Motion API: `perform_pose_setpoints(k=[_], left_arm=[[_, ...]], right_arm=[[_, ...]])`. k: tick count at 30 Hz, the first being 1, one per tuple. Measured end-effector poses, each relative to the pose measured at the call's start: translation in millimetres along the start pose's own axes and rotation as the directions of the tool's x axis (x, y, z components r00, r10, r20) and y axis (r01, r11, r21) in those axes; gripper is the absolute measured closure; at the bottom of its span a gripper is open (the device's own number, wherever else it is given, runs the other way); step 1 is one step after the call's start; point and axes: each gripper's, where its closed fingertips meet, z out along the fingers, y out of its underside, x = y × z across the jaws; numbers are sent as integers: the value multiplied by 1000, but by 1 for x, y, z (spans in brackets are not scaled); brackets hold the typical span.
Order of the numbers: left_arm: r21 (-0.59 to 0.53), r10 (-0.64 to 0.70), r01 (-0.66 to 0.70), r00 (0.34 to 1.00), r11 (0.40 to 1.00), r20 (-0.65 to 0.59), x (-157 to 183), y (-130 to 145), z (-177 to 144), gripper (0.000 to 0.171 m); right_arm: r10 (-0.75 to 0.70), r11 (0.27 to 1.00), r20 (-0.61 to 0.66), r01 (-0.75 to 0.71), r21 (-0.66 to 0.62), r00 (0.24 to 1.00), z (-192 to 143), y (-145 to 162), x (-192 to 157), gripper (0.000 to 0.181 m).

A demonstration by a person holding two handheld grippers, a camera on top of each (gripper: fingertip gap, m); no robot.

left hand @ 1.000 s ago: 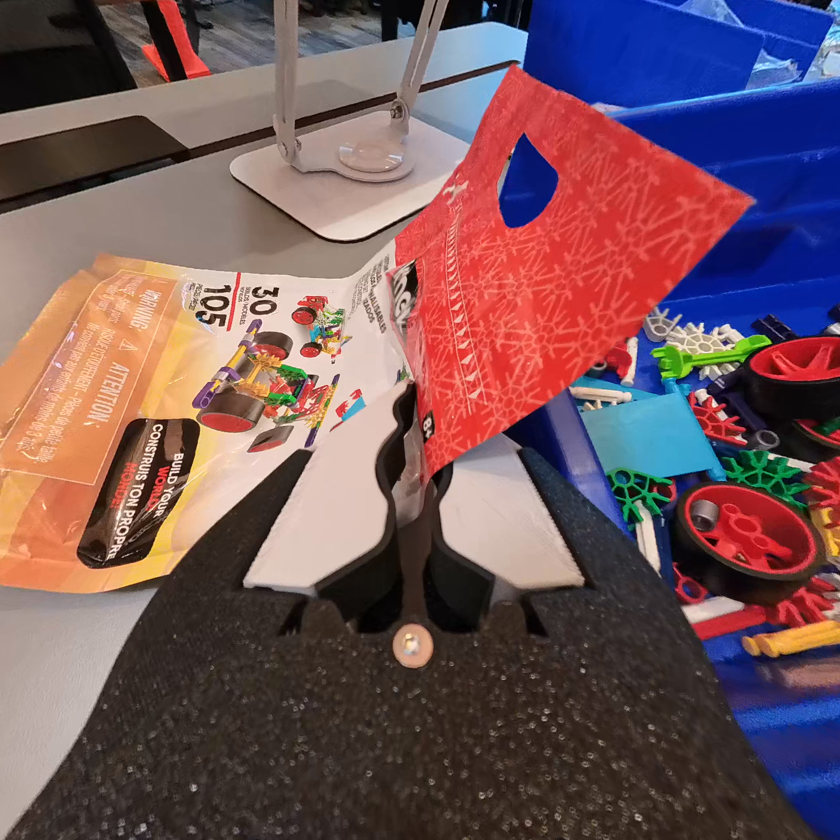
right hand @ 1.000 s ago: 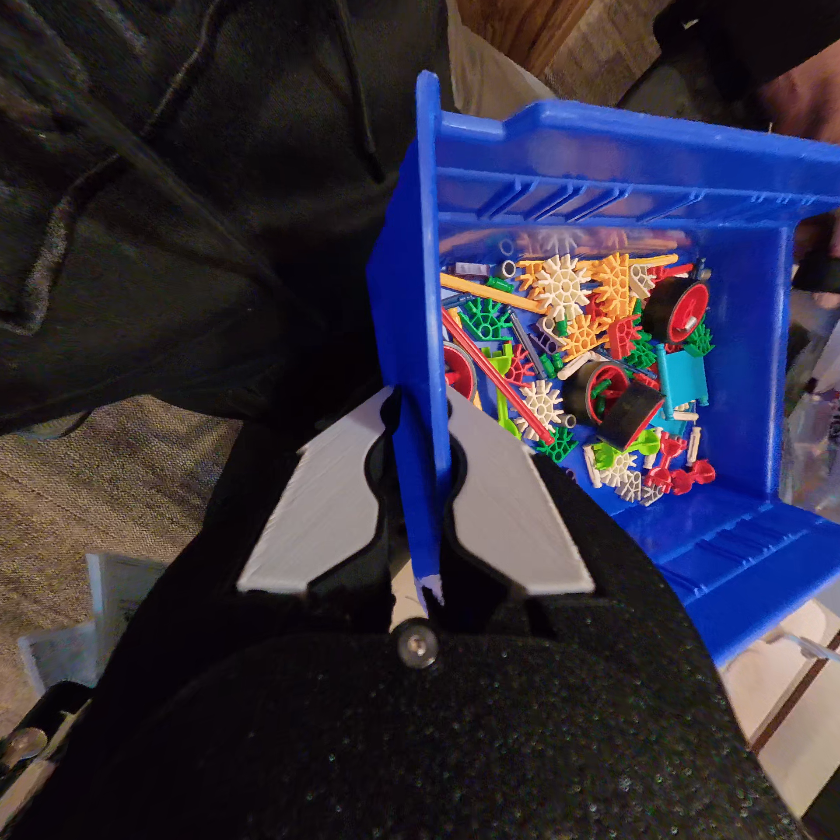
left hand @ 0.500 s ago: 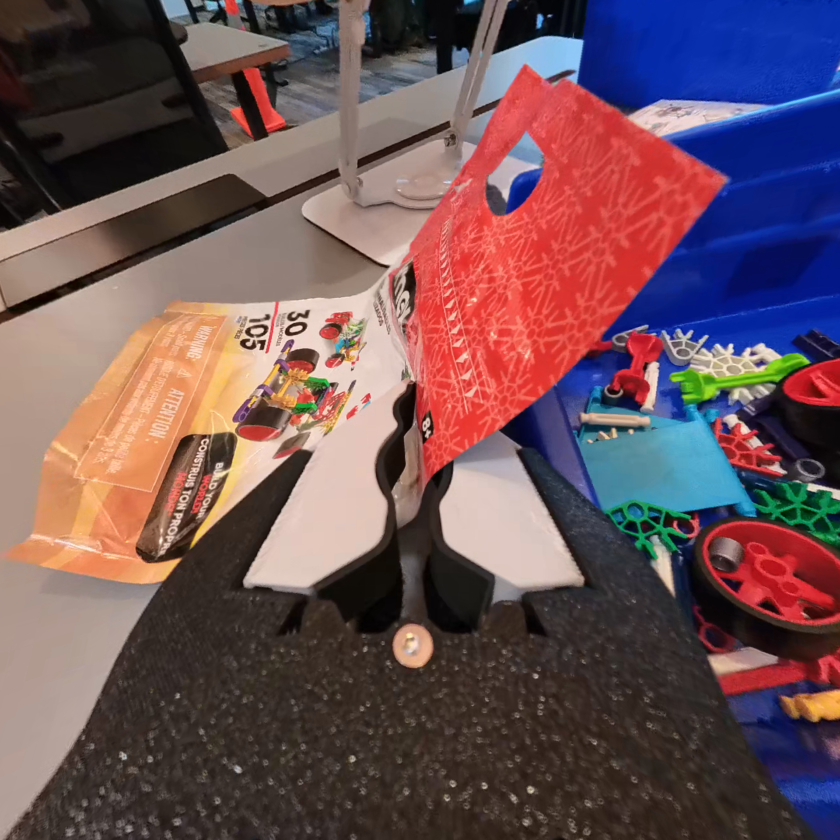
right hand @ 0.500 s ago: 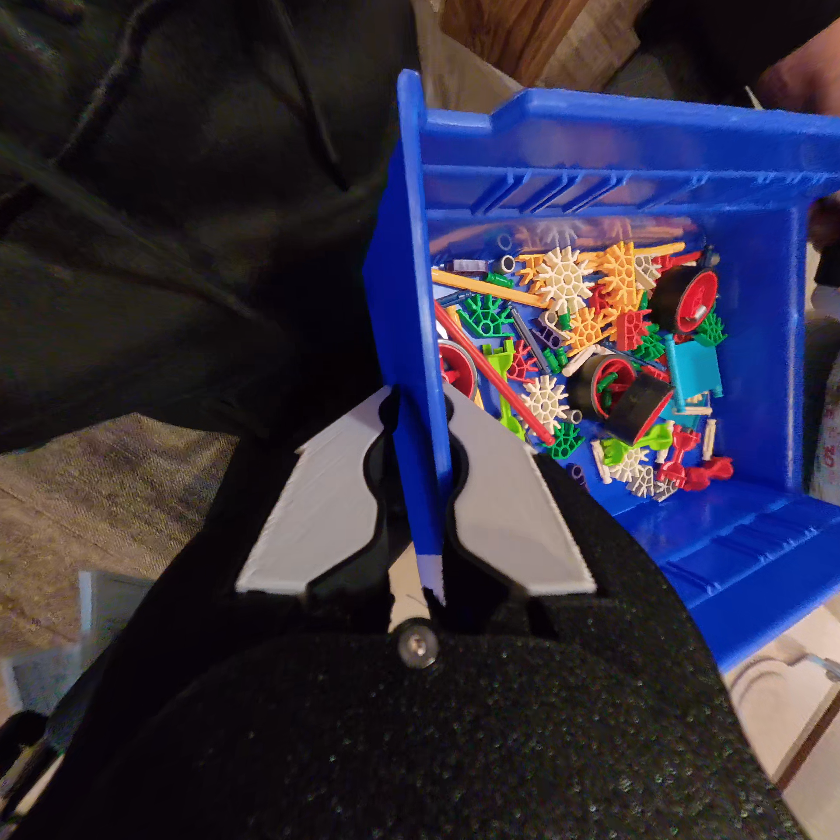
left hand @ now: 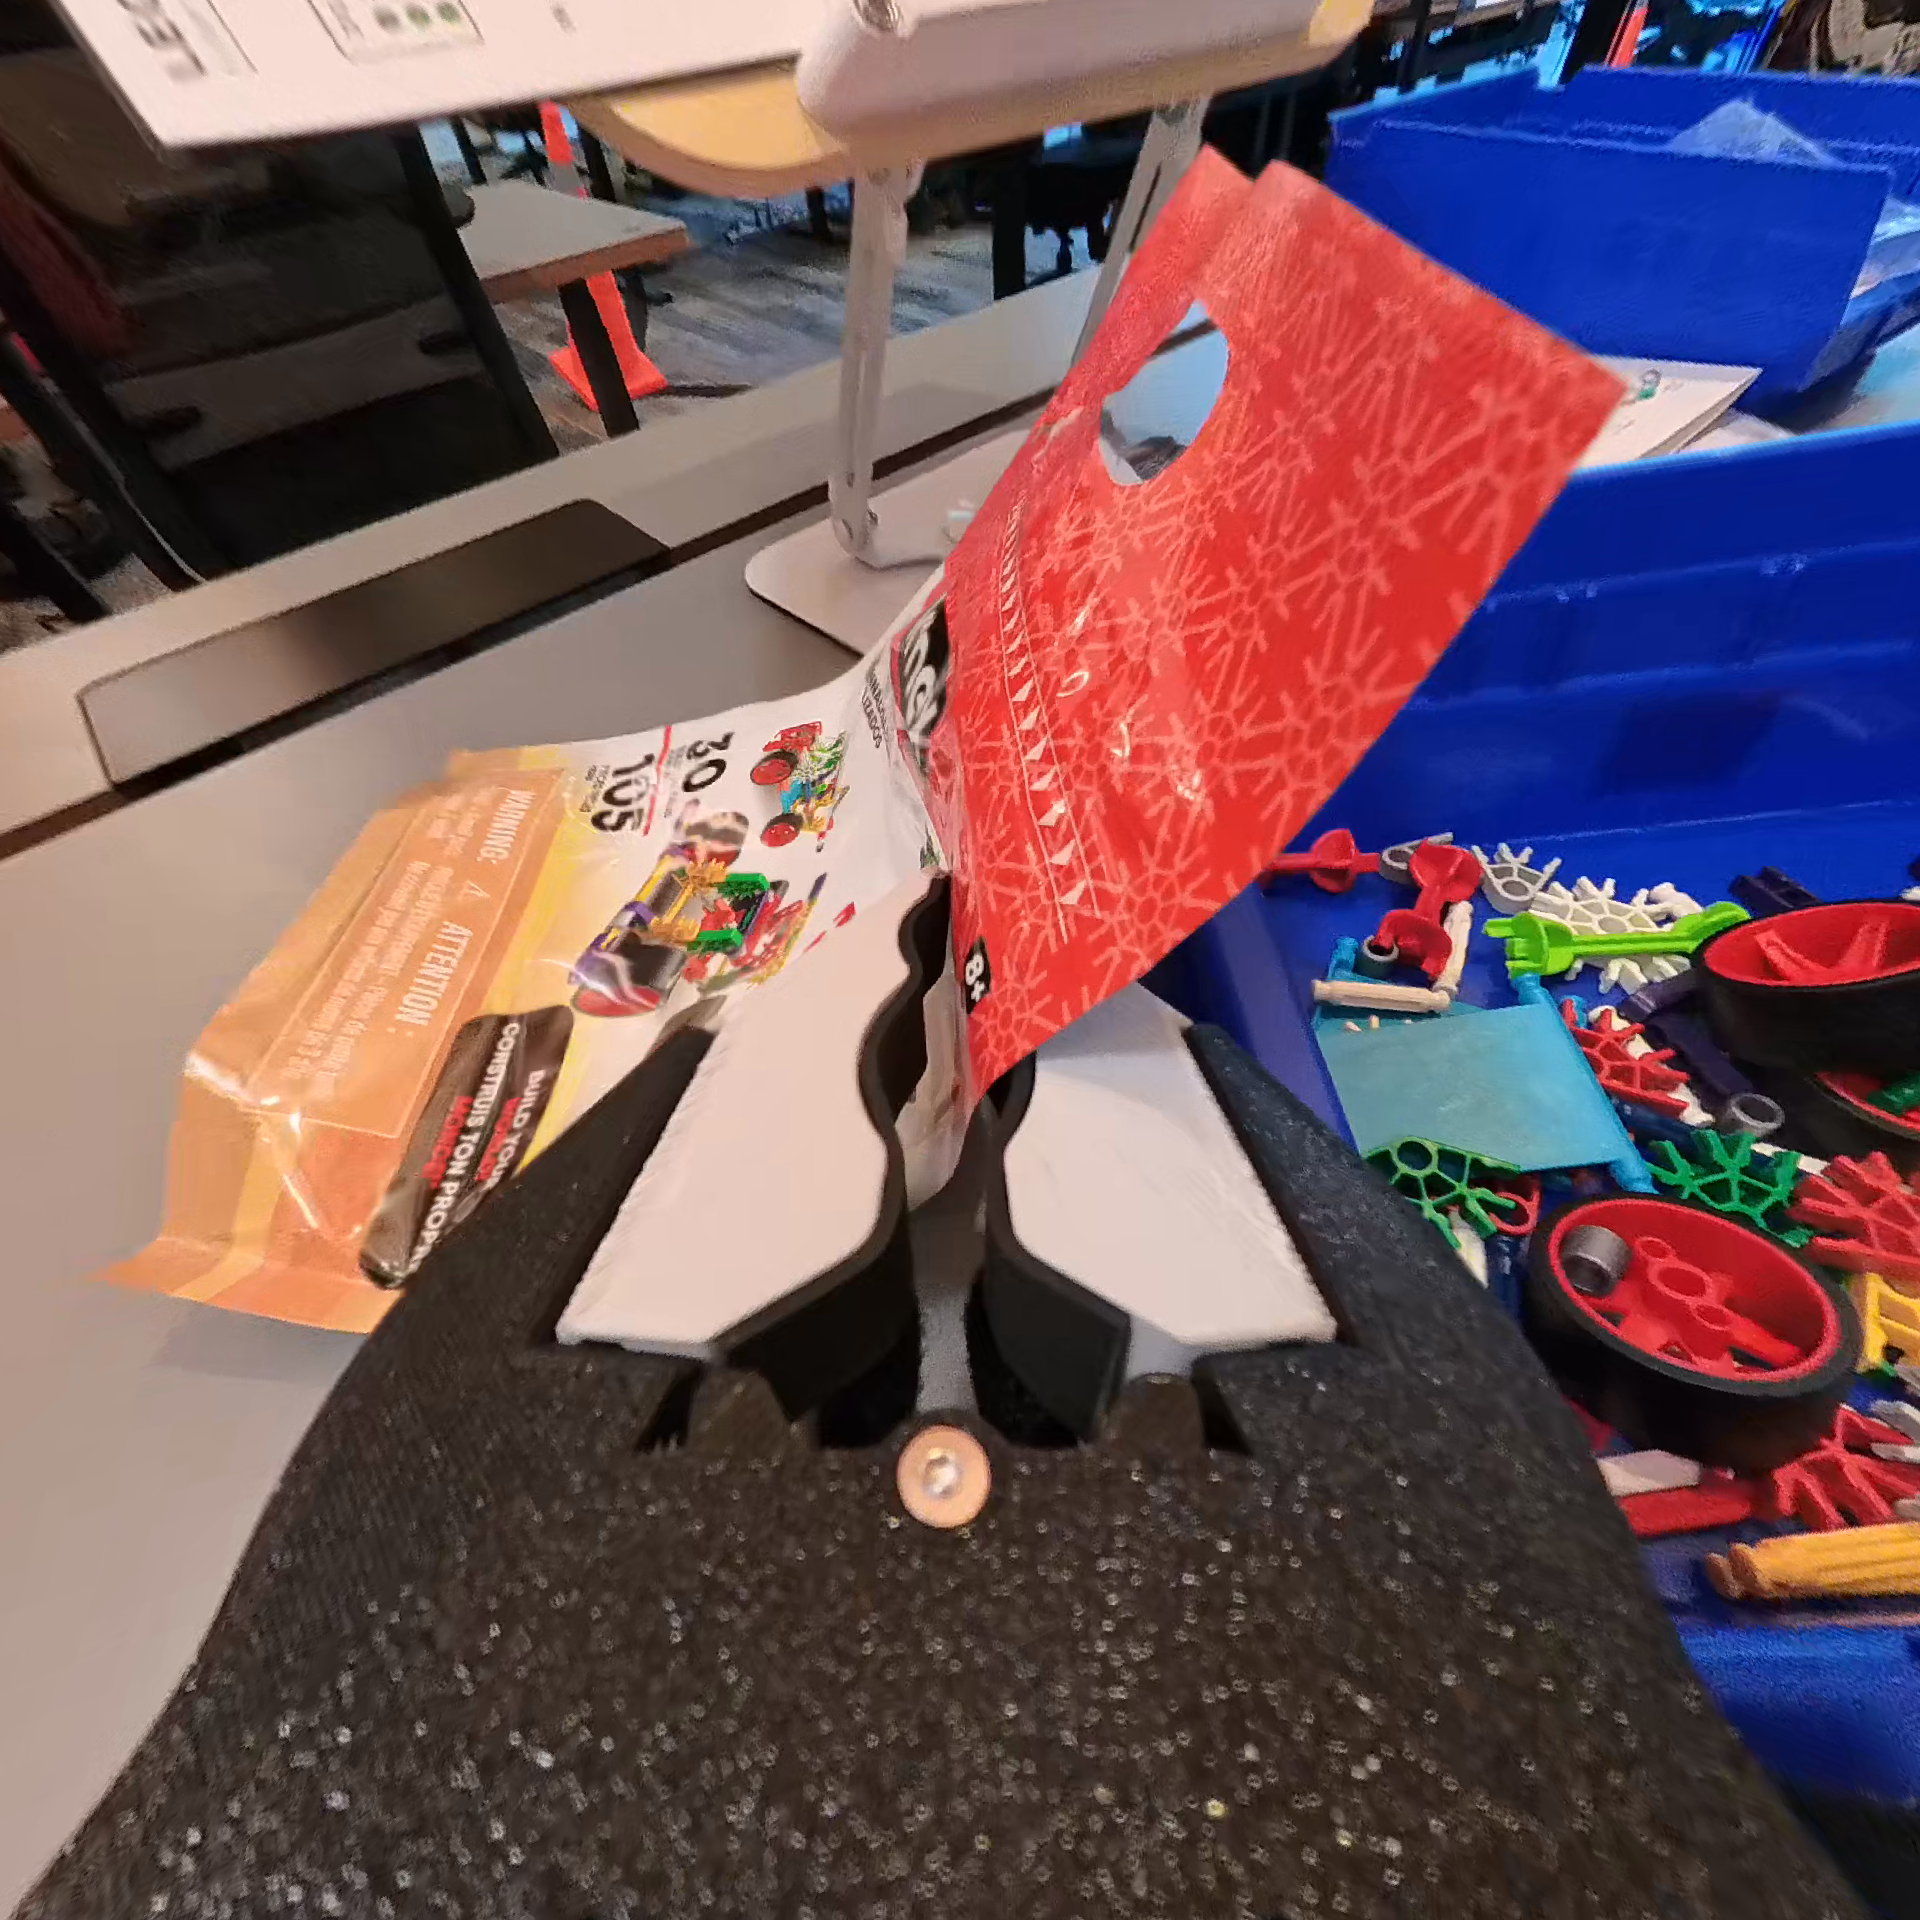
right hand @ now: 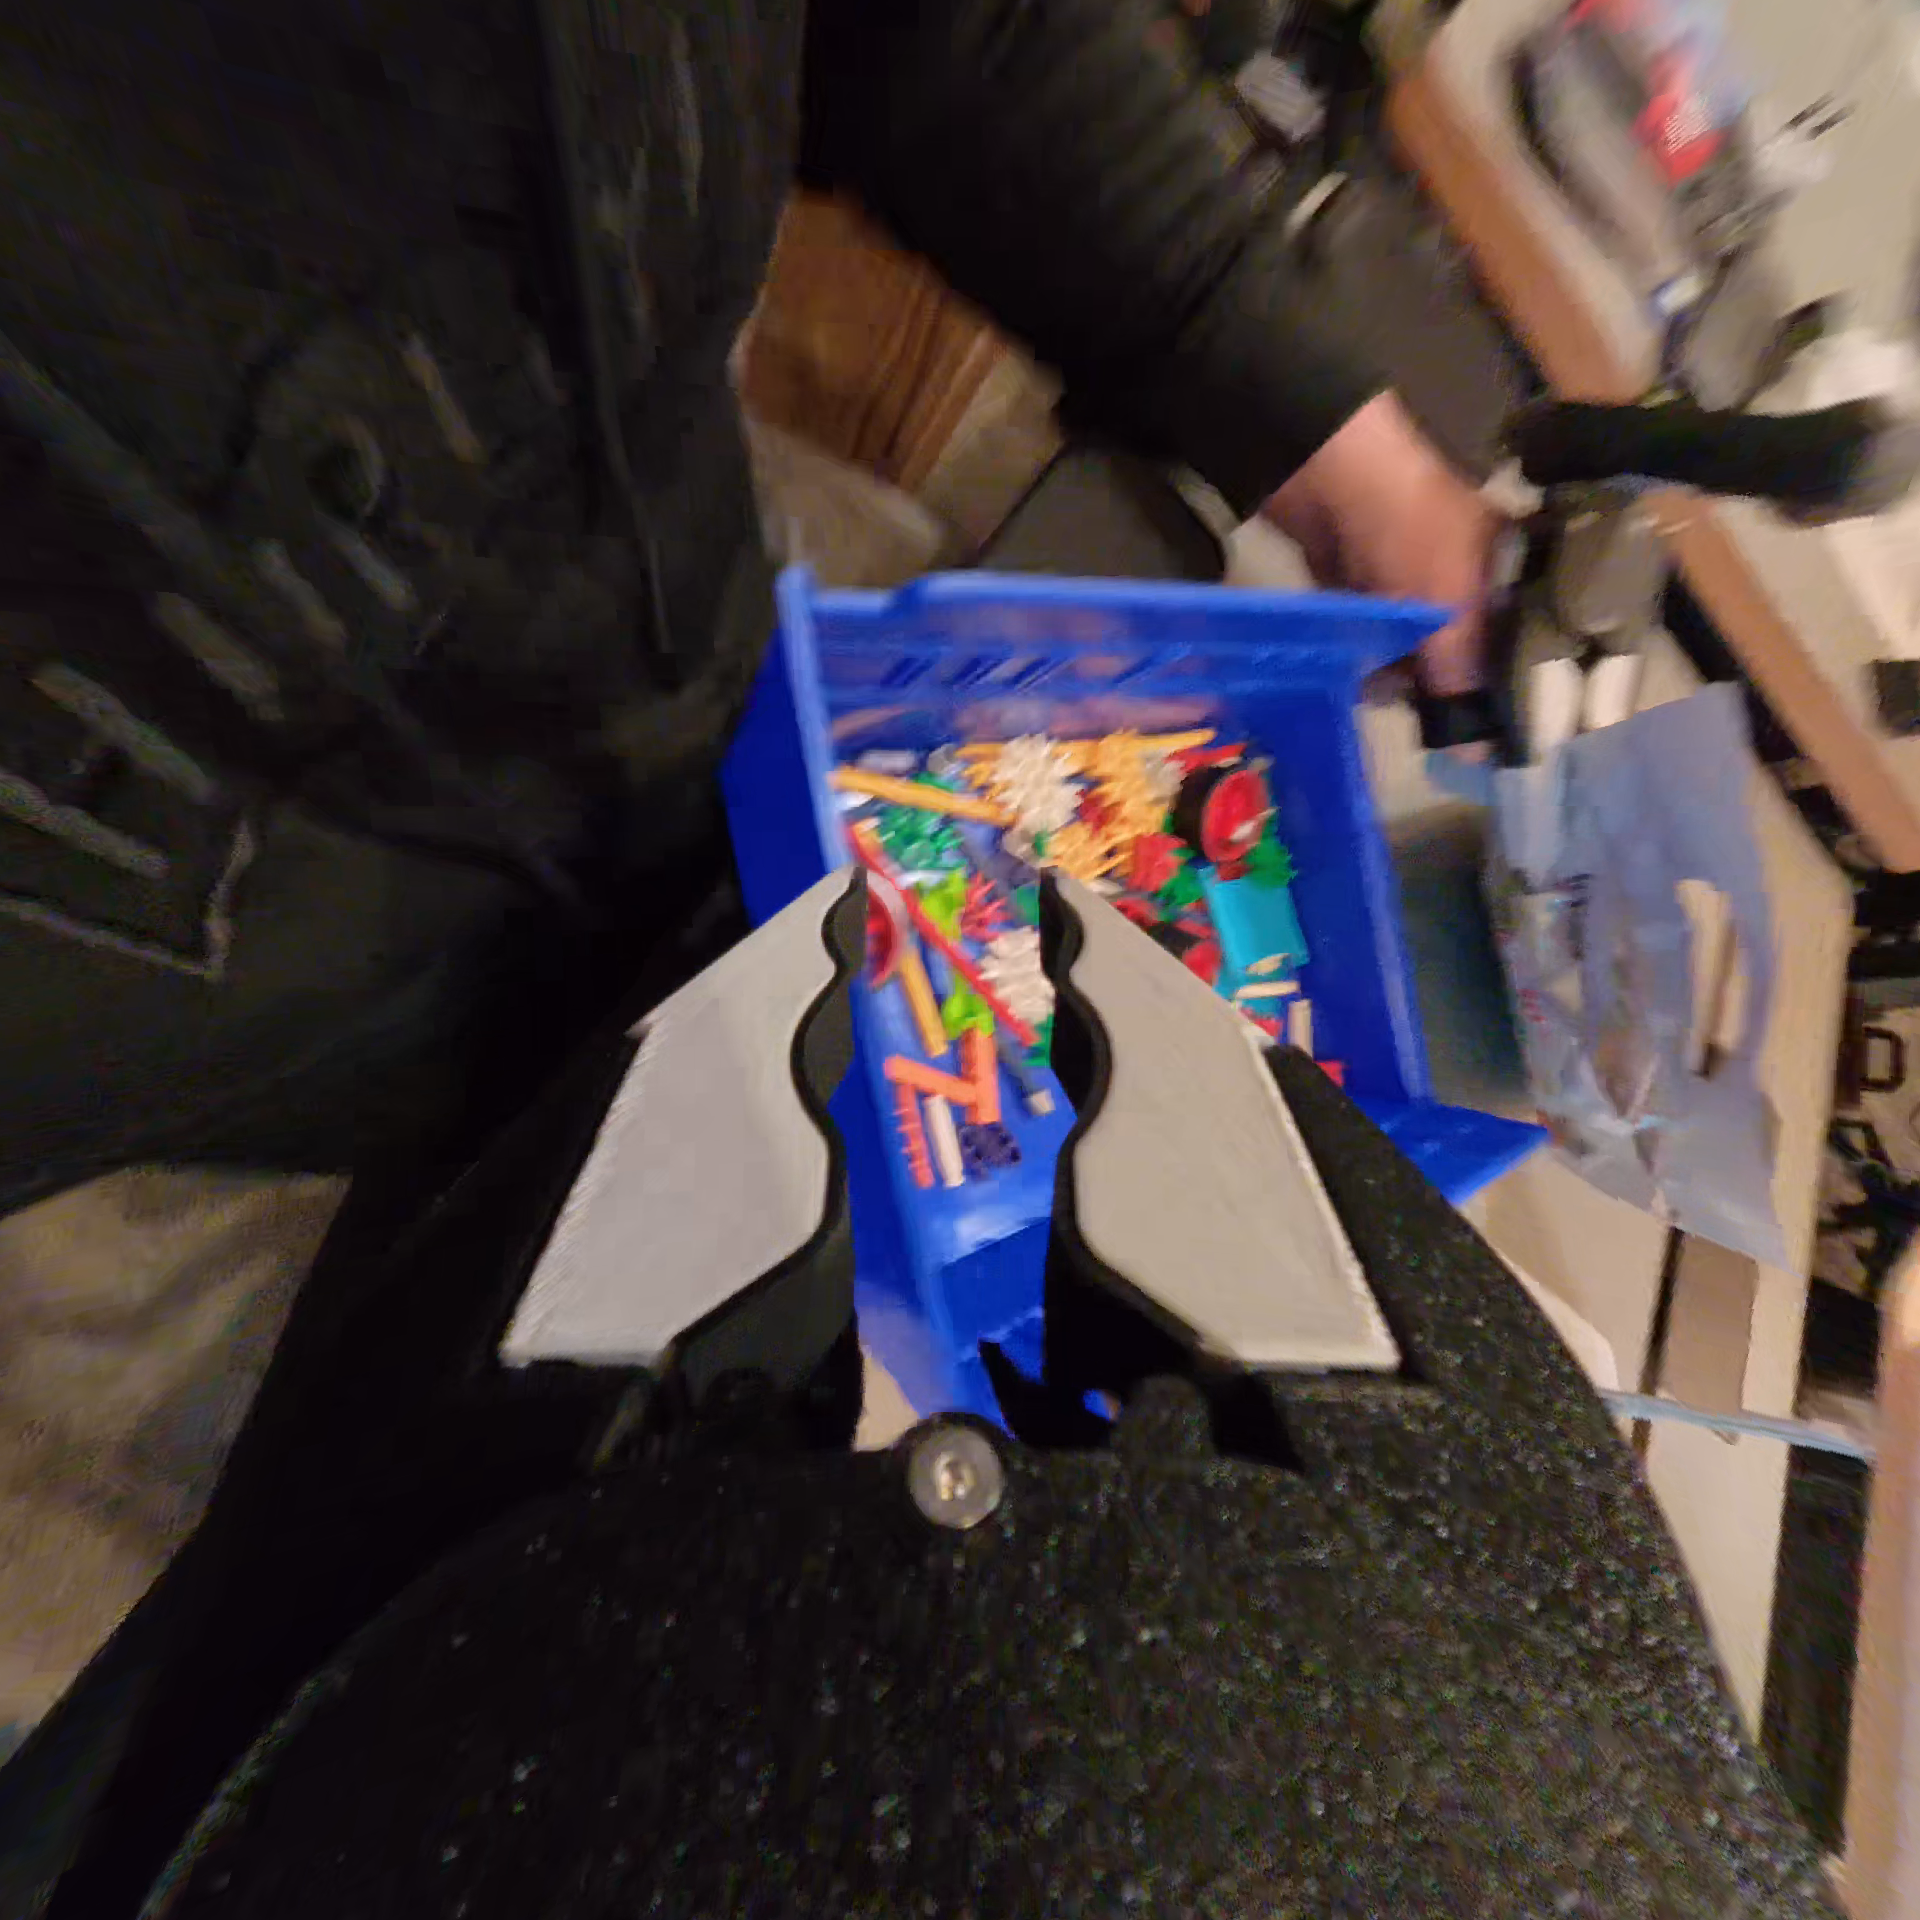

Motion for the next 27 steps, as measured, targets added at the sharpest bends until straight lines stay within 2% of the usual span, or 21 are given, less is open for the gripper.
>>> perform_pose_setpoints(k=[1, 2, 5, 6, 8, 10, 13, 15, 17, 18, 22, 24, 27], left_arm=[[6, 9, -9, 1000, 1000, 5, -2, -4, -2, 171], [10, 21, -21, 1000, 1000, 11, -4, -9, -4, 171], [8, 71, -72, 997, 997, 10, -5, -24, -10, 171], [6, 98, -98, 995, 995, 19, -6, -30, -11, 171], [5, 122, -122, 992, 992, 18, -3, -40, -14, 171], [4, 123, -123, 992, 992, 26, -3, -49, -16, 171], [12, 113, -113, 993, 994, 16, 1, -61, -17, 171], [10, 116, -116, 993, 993, 4, 4, -66, -18, 171], [16, 98, -98, 995, 995, -21, 8, -70, -18, 171], [16, 88, -87, 996, 996, -27, 8, -71, -18, 171], [68, 6, -1, 997, 998, -81, 9, -84, -21, 171], [115, -34, 45, 994, 992, -101, 7, -93, -24, 171], [162, -114, 135, 984, 977, -134, 2, -102, -23, 171]], right_arm=[[33, 998, -70, -30, 46, 997, -11, -5, 22, 153], [81, 994, -150, -70, 79, 985, -19, -5, 48, 162], [126, 990, -234, -109, 85, 964, -20, 5, 109, 168], [120, 992, -252, -103, 78, 960, -13, 7, 127, 172], [72, 997, -265, -80, -21, 962, 11, 21, 158, 171], [-12, 992, -296, -26, -126, 955, 38, 38, 189, 164], [-79, 984, -330, 20, -179, 941, 75, 50, 225, 159], [-216, 957, -410, 109, -270, 886, 87, 59, 250, 157], [-310, 927, -439, 165, -336, 844, 97, 66, 263, 141], [-319, 924, -448, 168, -344, 835, 101, 68, 267, 141], [-379, 893, -439, 197, -404, 815, 113, 82, 278, 157], [-388, 882, -432, 192, -430, 814, 117, 89, 279, 176], [-402, 869, -431, 189, -457, 808, 117, 90, 283, 181]])
